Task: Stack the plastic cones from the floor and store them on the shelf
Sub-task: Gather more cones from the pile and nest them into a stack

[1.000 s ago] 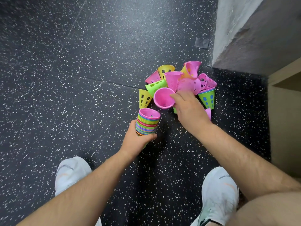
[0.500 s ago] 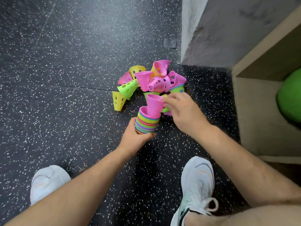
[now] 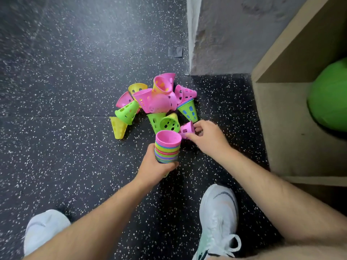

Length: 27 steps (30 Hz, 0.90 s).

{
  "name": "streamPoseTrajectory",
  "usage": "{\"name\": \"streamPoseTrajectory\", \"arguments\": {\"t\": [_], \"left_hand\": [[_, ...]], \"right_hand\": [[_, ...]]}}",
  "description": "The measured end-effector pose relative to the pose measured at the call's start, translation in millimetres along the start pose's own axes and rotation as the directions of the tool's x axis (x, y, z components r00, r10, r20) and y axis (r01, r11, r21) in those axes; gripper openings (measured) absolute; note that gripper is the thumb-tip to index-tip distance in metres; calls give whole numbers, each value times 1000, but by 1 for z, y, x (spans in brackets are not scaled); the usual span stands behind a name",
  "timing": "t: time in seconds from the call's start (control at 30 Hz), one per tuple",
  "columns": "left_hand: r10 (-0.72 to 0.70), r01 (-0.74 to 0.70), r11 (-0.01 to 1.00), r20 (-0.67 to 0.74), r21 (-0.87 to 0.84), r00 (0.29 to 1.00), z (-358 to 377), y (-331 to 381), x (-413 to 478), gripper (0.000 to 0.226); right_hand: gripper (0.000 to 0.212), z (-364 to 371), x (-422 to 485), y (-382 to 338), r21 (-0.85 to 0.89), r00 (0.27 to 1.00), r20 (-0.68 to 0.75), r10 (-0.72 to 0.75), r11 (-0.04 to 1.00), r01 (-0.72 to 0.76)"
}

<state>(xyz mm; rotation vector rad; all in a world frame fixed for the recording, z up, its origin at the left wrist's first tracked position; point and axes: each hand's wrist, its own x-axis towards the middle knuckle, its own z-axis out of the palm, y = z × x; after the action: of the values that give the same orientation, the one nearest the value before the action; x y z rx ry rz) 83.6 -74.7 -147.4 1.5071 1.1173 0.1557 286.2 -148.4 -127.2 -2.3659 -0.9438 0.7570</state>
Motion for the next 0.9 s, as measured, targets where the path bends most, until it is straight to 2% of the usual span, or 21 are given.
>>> {"name": "streamPoseTrajectory", "arguments": {"t": [0.13,0.2,0.3,0.4,0.57,0.63,0.73,0.8,0.9], "left_hand": [[4,-4,1000,-20,-3,1000,-2,5,4,64],[19,-18,1000,-23,12,1000,-4,7,6,67],[26,-26,999,-31,22,999,-4,8,8,69],[21,-21,1000,-21,-3,1000,-1,9,7,69],[13,-13,999,3,-45,1000,3,11,7,76],[21,-20,998,9,-52,1000,4,11,8,76],[39,-39,996,8,-80,999,4,12,10,74],[58,-58,992,-3,-113,998,4,13,11,75],[80,-85,980,-34,-178,996,0,15,11,78]], "right_hand": [[23,11,8,-3,-125,1000,-6,-13,992,12],[22,9,9,1,-84,999,-47,-16,996,12],[22,-1,7,10,70,984,-172,-39,996,52],[20,-14,-2,12,158,952,-290,-100,976,151],[18,-25,-17,-9,182,873,-416,-254,917,354],[20,-24,-19,-17,158,863,-385,-326,899,410],[23,-18,-24,-23,114,885,-188,-426,886,450],[23,-10,-30,-26,145,910,-42,-413,898,414],[23,1,-37,-30,274,930,49,-365,900,339]]}}
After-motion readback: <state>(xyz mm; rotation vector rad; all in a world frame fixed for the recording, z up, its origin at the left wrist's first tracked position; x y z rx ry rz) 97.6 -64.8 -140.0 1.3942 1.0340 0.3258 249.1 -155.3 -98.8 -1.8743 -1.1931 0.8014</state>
